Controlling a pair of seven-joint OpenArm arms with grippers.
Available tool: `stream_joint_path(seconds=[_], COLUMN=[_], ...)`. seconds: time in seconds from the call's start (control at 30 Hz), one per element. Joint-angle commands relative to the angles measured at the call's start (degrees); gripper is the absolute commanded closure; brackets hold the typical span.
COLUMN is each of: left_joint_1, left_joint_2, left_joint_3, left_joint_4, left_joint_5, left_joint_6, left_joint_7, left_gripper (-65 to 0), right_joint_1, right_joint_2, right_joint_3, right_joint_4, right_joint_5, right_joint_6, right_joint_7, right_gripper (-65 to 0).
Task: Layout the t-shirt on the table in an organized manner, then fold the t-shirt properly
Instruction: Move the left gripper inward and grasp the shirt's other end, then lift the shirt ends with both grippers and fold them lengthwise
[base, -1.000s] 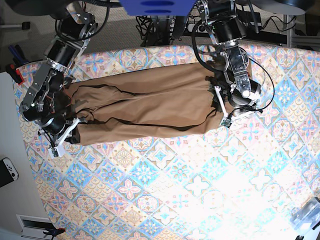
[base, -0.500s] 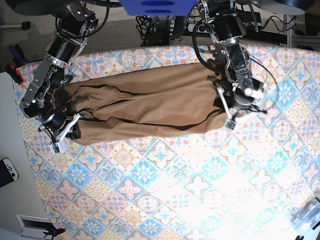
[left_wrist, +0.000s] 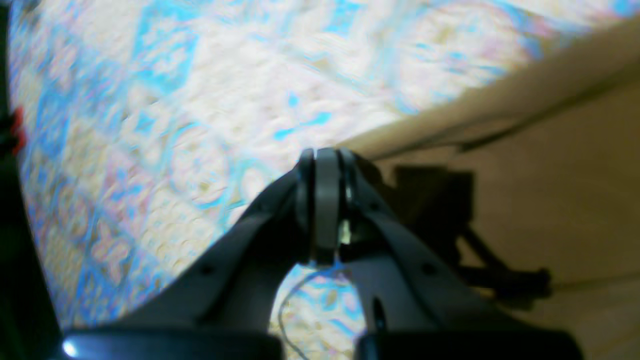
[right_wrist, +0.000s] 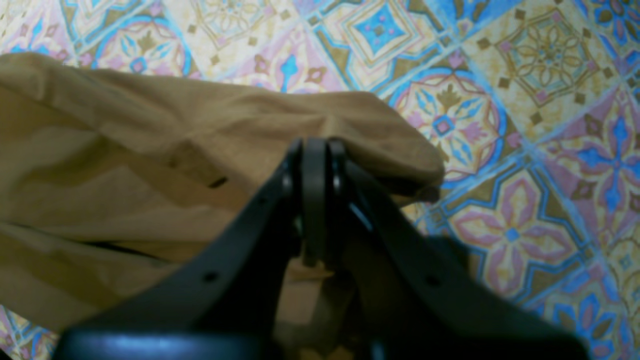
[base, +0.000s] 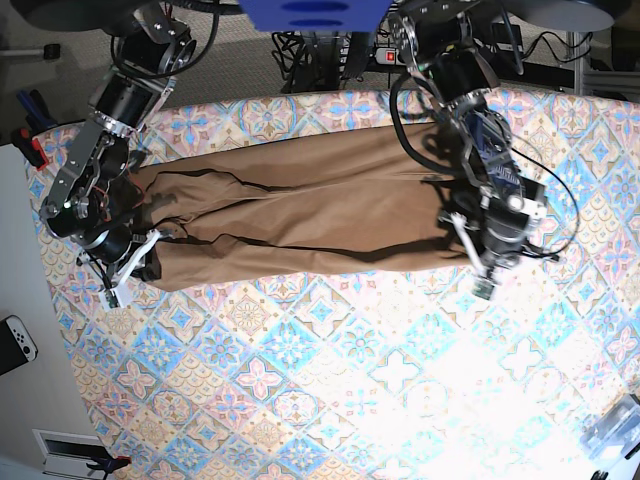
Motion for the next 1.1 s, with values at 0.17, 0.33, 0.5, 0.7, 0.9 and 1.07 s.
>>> stream_joint_path(seconds=[0.17, 0.33, 0.5, 0.7, 0.9, 1.07], left_joint_1=[-2.6, -2.6, -1.7, -1.6, -0.4, 3.6], left_joint_2=[-1.7, -3.9, -4.5, -3.9, -4.4, -6.5], left_joint_3=[-0.2, -0.5, -0.5, 0.0, 0.5, 7.7], left_joint_4=[0.8, -4.9, -6.5, -6.5, -6.7, -6.9], left_joint_5=[0.2, 0.0, 0.0, 0.1, 0.1, 0.2], left_joint_6=[0.5, 0.5, 0.5, 0.5, 0.5, 0.5], left_joint_7=[-1.0, -1.1, -1.5, -1.5, -1.6, -6.3], left_gripper=[0.0, 0.0, 0.0, -7.1, -36.1, -37.2], right_joint_1=[6.5, 11.6, 14.8, 14.8, 14.7, 14.5], right_joint_2=[0.9, 1.2, 1.3, 1.1, 1.1, 1.1], right_joint_3=[-0.1, -0.1, -2.7, -6.5, -6.5, -6.5], right_joint_4=[-8.3, -13.3, -15.9, -15.5, -15.2, -15.2], right_joint_5=[1.1, 1.0, 1.0, 1.0, 1.0, 1.0], right_joint_6=[0.1, 0.1, 0.1, 0.1, 0.1, 0.1], right_joint_7=[1.6, 1.8, 2.1, 2.3, 2.3, 2.3], right_gripper=[0.0, 0.0, 0.0, 0.0, 0.0, 0.0])
